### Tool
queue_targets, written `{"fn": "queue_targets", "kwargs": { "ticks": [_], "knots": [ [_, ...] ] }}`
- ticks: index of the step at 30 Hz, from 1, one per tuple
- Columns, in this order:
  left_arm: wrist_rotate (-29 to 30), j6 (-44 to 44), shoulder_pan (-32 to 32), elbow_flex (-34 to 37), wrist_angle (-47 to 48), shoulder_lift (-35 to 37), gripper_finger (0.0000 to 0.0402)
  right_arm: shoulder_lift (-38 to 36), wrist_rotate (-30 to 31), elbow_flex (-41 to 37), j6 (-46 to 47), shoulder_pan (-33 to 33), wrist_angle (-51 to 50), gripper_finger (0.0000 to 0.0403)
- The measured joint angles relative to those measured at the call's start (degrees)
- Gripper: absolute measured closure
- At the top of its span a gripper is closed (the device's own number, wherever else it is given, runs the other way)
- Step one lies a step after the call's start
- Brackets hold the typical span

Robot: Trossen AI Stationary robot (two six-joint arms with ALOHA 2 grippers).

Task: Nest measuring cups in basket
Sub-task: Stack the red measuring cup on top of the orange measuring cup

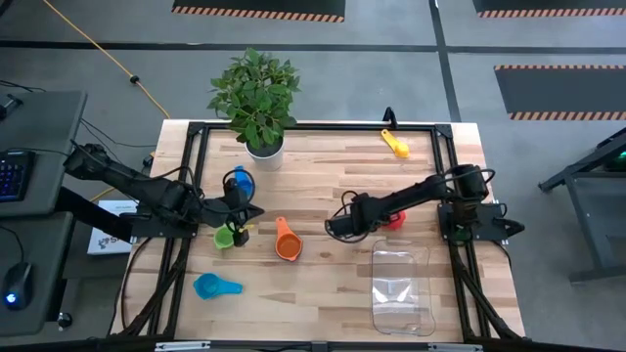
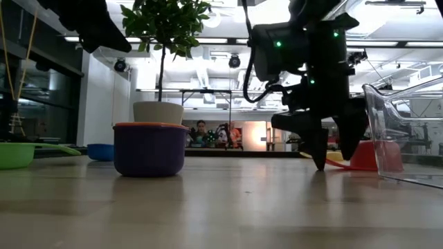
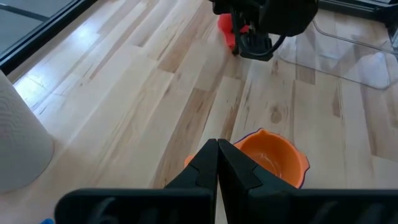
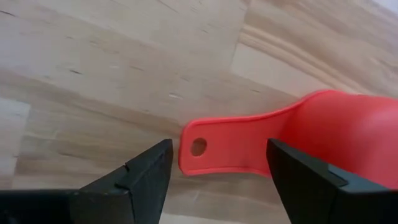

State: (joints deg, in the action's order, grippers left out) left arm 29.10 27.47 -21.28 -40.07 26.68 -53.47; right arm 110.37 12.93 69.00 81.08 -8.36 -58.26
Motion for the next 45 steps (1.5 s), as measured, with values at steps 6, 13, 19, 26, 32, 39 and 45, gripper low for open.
{"fn": "queue_targets", "kwargs": {
  "ticks": [6,13,19,26,32,39,45],
  "knots": [
    [0.0,0.4,0.0,0.0,0.0,0.0,0.0401,-0.3,0.5,-1.2,0.6,-0.1,1.3,0.0185],
    [0.0,0.4,0.0,0.0,0.0,0.0,0.0401,-0.1,0.7,-1.3,0.5,0.1,1.7,0.0289],
    [0.0,0.4,0.0,0.0,0.0,0.0,0.0401,-0.5,1.5,-1.3,0.0,0.1,-2.6,0.0381],
    [0.1,0.4,0.0,0.0,0.0,0.0,0.0401,-7.7,4.1,2.4,-6.8,-0.2,-9.2,0.0395],
    [0.1,0.5,0.0,0.0,0.0,0.0,0.0401,-21.5,9.6,3.0,-12.6,-2.7,-4.1,0.0401],
    [0.1,0.5,0.0,0.0,0.0,0.0,0.0401,-34.8,16.2,2.0,-19.9,-8.5,13.1,0.0402],
    [0.2,0.5,0.0,0.0,0.0,0.0,0.0401,-36.4,11.2,-9.7,-24.4,-13.3,47.1,0.0402]
  ]
}}
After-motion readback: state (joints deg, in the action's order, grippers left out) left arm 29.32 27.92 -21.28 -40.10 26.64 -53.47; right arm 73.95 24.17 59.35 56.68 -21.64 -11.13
